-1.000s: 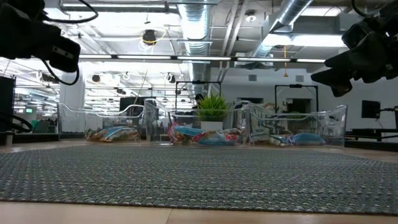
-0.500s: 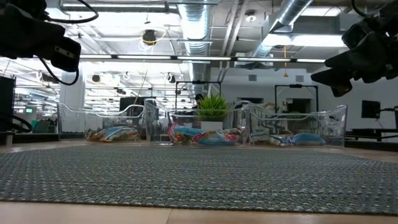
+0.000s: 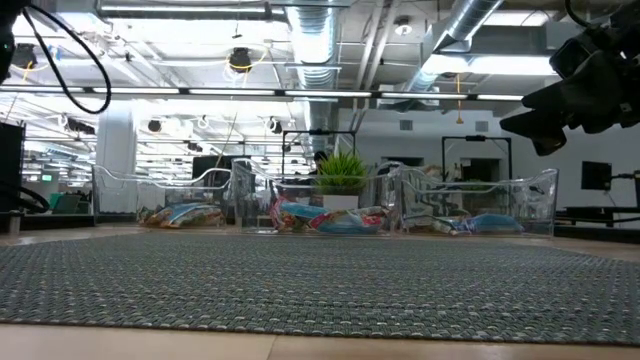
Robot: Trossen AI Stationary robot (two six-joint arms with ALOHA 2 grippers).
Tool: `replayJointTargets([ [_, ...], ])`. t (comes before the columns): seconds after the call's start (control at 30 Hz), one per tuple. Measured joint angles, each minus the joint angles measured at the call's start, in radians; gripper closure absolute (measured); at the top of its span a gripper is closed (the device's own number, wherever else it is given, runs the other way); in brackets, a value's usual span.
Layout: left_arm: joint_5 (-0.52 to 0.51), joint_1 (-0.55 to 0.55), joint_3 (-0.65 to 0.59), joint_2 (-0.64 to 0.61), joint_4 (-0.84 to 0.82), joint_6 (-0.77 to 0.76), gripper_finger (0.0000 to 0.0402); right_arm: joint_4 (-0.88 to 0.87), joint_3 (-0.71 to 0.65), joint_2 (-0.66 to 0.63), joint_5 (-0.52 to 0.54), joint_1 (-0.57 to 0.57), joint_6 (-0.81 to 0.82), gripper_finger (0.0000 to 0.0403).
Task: Pick and place Granola Bars by type
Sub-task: Return to Home Position
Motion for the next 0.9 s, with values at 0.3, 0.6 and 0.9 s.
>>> replayJointTargets([
  [0.3,0.246,0.014,0.043,-0.006,-0.214,-0.141,0.0401,0.0,0.0,0.0,0.0,0.0,0.0,0.018],
  [0.6,0.112,0.014,0.042,-0.004,-0.205,-0.19,0.0401,0.0,0.0,0.0,0.0,0.0,0.0,0.018],
  [0.9,0.112,0.014,0.043,-0.004,-0.204,-0.19,0.0401,0.0,0.0,0.0,0.0,0.0,0.0,0.018],
])
